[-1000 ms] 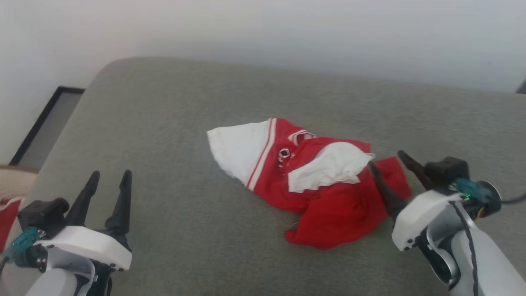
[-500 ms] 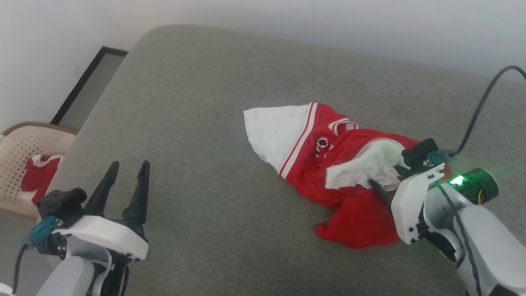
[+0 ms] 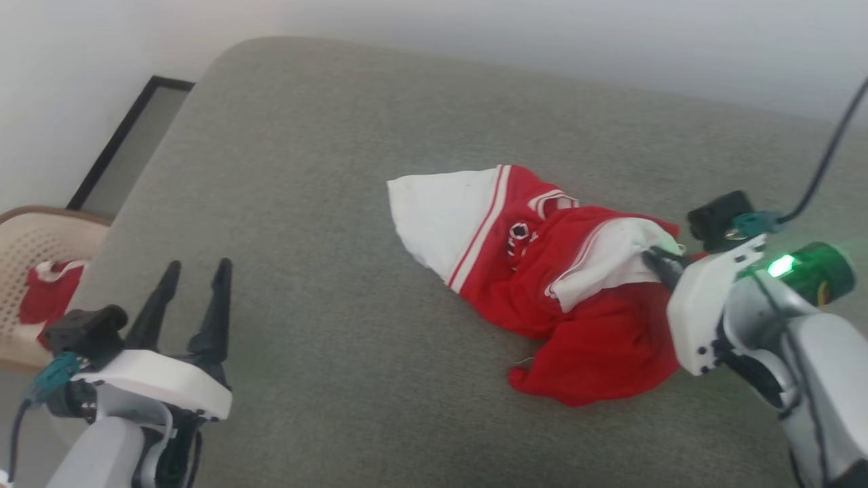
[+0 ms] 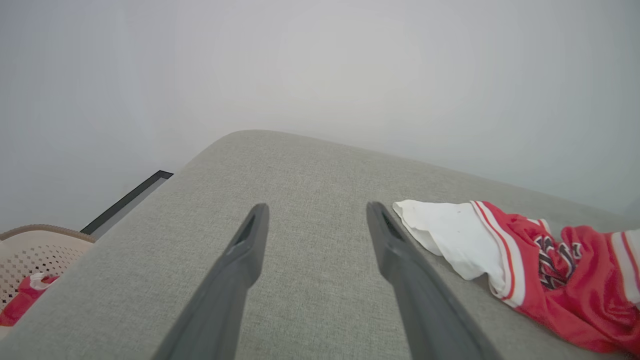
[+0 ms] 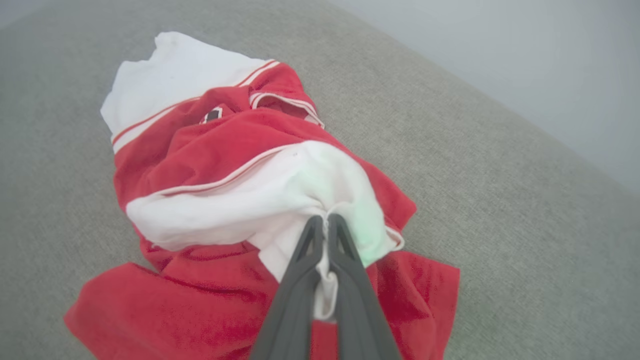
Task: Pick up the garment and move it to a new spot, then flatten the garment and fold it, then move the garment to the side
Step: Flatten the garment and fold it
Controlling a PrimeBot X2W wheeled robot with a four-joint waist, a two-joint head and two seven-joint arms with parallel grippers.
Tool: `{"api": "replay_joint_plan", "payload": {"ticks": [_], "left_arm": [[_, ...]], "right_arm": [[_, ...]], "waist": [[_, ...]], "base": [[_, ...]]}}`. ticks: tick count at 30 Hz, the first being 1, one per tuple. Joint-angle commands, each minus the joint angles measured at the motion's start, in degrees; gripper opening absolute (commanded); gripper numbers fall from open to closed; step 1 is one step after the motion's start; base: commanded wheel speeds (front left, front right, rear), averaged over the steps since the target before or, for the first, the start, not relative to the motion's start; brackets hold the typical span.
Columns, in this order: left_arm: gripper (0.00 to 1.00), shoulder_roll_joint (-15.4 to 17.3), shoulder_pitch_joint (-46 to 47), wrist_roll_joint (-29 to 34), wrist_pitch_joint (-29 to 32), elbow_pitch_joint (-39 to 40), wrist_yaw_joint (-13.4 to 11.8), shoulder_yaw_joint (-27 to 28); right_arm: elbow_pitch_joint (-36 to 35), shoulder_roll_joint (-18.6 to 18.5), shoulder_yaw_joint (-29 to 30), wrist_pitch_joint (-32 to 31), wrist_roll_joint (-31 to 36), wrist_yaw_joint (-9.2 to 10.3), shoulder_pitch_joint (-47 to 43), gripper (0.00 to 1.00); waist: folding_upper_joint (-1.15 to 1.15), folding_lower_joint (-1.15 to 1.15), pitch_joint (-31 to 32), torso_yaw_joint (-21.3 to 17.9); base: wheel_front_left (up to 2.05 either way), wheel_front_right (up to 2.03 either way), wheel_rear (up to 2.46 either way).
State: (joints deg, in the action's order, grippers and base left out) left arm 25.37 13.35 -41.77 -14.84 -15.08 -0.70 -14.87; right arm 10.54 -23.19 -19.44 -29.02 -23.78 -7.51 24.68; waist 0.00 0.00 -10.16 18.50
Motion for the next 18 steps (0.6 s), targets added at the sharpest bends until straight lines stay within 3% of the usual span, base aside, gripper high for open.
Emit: {"api": "replay_joint_plan", "payload": {"ticks": [1,10,18], "left_arm": [[1.0,0.4,-0.3,0.5,-0.4,0.0,0.1,0.4],[1.0,1.5,-1.3,0.9,-0.4,1.3,-0.2,2.5],[1.0,1.4,0.0,1.6,-0.3,2.0,0.0,2.0]], "right_arm": [[-0.8,-0.3,0.5,-0.5,-0.4,0.04,-0.9,0.0],[-9.6,-5.3,9.6,-3.8,-0.4,0.04,-6.7,0.0],[-9.8,-8.3,19.0,-5.4,0.2,0.04,-12.8,0.0]], "waist": [[0.0,0.0,0.3,-0.8],[0.0,0.0,0.5,-5.8],[0.0,0.0,-0.7,-7.9]], "base": [[0.0,0.0,0.0],[0.0,0.0,0.0],[0.0,0.0,0.0]]}}
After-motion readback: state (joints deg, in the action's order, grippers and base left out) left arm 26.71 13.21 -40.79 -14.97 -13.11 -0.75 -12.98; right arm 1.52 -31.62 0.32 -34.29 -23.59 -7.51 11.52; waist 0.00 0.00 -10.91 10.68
